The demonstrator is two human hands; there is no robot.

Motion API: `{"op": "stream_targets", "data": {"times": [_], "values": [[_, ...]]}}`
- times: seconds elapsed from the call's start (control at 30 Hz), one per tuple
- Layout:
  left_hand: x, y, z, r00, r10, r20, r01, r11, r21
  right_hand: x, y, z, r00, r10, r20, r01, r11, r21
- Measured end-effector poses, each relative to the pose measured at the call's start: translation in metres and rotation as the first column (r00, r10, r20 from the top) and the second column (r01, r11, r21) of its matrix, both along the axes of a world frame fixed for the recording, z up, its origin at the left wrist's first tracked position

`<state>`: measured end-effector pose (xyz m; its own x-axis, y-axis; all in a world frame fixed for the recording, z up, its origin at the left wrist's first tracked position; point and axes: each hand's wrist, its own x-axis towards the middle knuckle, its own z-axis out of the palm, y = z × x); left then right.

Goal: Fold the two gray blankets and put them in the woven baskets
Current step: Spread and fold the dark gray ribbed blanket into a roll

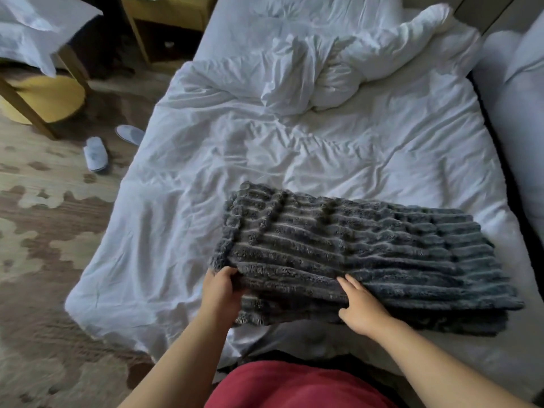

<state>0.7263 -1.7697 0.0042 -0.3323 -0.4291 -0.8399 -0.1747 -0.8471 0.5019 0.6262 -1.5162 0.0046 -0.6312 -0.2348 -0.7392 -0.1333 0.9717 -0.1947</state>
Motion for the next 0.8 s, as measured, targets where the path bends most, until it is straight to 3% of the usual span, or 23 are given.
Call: {"op": "stream_targets", "data": {"times": [0.07, 0.1, 0.23, 0.3, 0.37, 0.4, 0.47, 0.5, 0.53, 0.6, 0.67, 0.73, 0.8], "values": [[0.006, 0.003, -0.006, 0.989, 0.131, 0.069, -0.140, 0.979, 0.147, -0.002, -0.004, -0.001, 0.999, -0.033, -0.003, 0.033, 0.999, -0.026], [0.011, 0.006, -0.010, 0.984, 0.122, 0.131, -0.144, 0.973, 0.180, -0.001, -0.005, -0.002, 0.999, -0.052, -0.006, 0.052, 0.998, -0.032], [0.017, 0.018, -0.017, 0.917, -0.098, 0.387, 0.116, 0.993, -0.022, 0.014, 0.003, -0.007, 0.998, -0.067, -0.016, 0.067, 0.997, -0.031], [0.018, 0.018, -0.013, 0.835, -0.191, 0.517, 0.309, 0.939, -0.152, 0.018, 0.011, -0.007, 0.999, -0.043, -0.009, 0.043, 0.999, -0.028], [0.015, 0.017, -0.004, 0.680, -0.293, 0.672, 0.589, 0.764, -0.263, 0.017, 0.016, -0.006, 0.998, -0.058, 0.009, 0.059, 0.997, -0.057], [0.012, 0.018, 0.000, 0.585, -0.321, 0.745, 0.732, 0.604, -0.315, 0.015, 0.018, -0.006, 0.997, -0.071, 0.017, 0.072, 0.994, -0.079], [0.004, 0.025, 0.005, 0.386, -0.325, 0.863, 0.923, 0.131, -0.363, 0.010, 0.018, -0.007, 0.996, -0.078, 0.035, 0.082, 0.991, -0.110], [-0.003, 0.032, 0.007, 0.326, -0.331, 0.886, 0.924, -0.085, -0.372, 0.007, 0.018, -0.007, 0.996, -0.072, 0.044, 0.077, 0.990, -0.116], [-0.010, 0.040, 0.006, 0.280, -0.368, 0.887, 0.895, -0.234, -0.379, 0.004, 0.018, -0.007, 0.997, -0.057, 0.041, 0.062, 0.991, -0.117], [-0.021, 0.060, -0.001, 0.143, -0.491, 0.860, 0.856, -0.375, -0.356, -0.005, 0.020, -0.007, 0.998, -0.005, -0.062, -0.001, 0.995, -0.101], [-0.024, 0.076, -0.010, -0.059, -0.533, 0.844, 0.858, -0.459, -0.230, -0.019, 0.028, -0.004, 0.960, 0.050, -0.276, -0.067, 0.997, -0.050], [-0.026, 0.084, -0.017, -0.224, -0.518, 0.826, 0.880, -0.472, -0.057, -0.041, 0.047, -0.001, 0.924, 0.030, -0.382, -0.028, 1.000, 0.010], [-0.038, 0.092, -0.013, -0.306, -0.515, 0.801, 0.912, -0.400, 0.091, -0.066, 0.078, 0.001, 0.921, -0.052, -0.385, 0.080, 0.995, 0.056]]}}
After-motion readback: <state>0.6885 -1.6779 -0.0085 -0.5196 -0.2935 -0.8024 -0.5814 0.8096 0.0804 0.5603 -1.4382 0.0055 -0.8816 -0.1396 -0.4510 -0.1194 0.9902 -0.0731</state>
